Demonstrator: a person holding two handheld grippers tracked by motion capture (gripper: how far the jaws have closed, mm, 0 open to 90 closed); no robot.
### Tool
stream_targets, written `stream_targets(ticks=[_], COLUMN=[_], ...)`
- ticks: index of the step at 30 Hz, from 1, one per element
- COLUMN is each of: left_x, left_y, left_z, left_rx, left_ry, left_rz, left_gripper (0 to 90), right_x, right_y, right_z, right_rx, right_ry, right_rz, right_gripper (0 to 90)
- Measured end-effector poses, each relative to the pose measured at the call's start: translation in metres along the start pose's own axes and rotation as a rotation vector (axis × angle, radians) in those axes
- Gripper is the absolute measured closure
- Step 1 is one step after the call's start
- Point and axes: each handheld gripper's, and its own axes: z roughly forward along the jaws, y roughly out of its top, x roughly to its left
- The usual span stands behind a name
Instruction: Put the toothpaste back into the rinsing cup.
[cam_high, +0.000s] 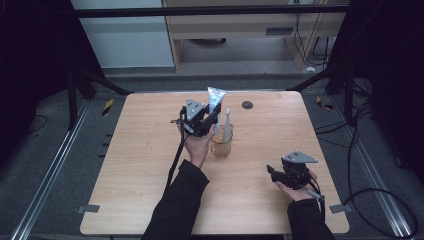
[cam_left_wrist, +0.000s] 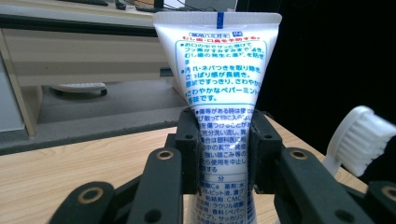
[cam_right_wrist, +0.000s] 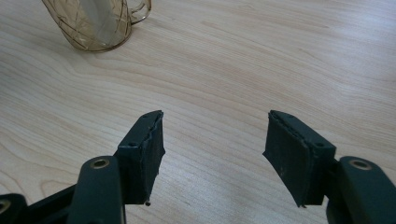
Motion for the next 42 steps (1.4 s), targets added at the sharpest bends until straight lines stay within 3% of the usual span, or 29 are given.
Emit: stream_targets(ticks=[17, 28, 34, 42], left_x=[0.002, -0.002, -0.003, -0.002], left_y=[-0.026, -0.037, -0.043, -0.046], left_z=[0.016, 0.019, 0.019, 0.013], left_rx=[0.035, 0.104, 0.176, 0.235], left_ry=[-0.024, -0.035, -0.034, -0.041], left_rz=[0.007, 0.053, 0.093, 0.128], left_gripper=[68.9, 67.2, 66.0, 63.2], right_x=[-0.002, -0.002, -0.002, -0.001], right_y=[-0.001, -0.001, -0.001, -0.001], right_z=[0.001, 0.001, 0.000, 0.000], right_rx=[0.002, 0.005, 0.004, 0.006], right_ry=[0.000, -0.003, -0.005, -0.003], right_rz=[-0.003, -0.001, -0.001, -0.003], right_gripper=[37.4, 37.0, 36.9, 36.8])
